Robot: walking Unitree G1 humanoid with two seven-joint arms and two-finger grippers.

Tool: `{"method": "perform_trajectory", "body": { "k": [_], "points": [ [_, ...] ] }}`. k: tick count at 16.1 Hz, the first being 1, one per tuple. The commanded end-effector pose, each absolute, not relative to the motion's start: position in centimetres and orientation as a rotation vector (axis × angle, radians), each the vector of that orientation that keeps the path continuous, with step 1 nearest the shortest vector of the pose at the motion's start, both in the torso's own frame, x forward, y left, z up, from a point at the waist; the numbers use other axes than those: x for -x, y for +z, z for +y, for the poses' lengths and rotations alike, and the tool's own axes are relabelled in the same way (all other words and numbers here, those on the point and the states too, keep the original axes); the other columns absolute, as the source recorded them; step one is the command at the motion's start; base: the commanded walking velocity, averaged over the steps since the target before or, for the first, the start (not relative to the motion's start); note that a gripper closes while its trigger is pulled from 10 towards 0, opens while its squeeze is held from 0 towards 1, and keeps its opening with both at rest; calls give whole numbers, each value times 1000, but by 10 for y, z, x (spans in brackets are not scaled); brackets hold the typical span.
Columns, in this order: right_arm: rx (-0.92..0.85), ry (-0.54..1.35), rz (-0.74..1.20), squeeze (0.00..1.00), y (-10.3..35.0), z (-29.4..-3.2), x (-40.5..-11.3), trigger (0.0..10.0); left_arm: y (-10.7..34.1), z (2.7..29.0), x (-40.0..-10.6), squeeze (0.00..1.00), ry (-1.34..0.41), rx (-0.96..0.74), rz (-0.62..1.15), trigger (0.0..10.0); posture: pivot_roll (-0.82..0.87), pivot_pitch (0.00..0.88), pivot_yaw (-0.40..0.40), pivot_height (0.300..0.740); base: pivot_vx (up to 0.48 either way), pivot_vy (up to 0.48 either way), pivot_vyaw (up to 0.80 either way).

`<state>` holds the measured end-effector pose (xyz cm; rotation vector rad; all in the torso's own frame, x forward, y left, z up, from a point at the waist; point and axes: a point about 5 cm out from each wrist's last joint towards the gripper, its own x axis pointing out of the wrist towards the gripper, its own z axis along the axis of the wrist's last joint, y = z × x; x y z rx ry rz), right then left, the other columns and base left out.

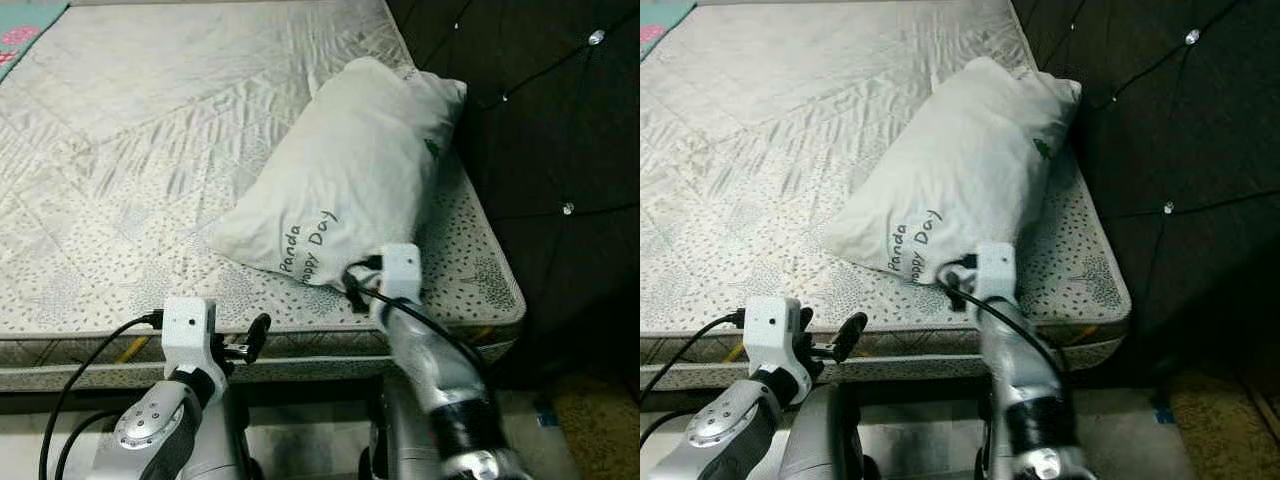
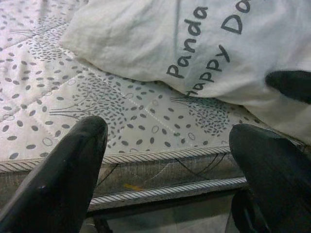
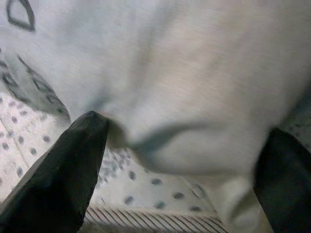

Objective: Clean up the room

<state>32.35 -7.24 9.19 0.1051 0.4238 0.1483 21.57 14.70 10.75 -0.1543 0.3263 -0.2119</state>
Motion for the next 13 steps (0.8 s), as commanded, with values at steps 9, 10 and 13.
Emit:
{"method": "perform_trajectory", "body": {
  "k": [9,10,13],
  "points": [
    [-170,110,298,0,121,-48,-361,4039,112,143,-211,0,-203,147,326,10000,-12,152,-9,580,0,0,0],
    [-180,113,285,0,124,-45,-362,0,111,143,-210,0,-204,146,328,10000,-8,149,-9,580,0,0,0],
    [-197,126,278,0,122,-37,-360,0,112,144,-211,0,-201,139,323,10000,-1,142,-9,580,0,0,0]
  ]
}}
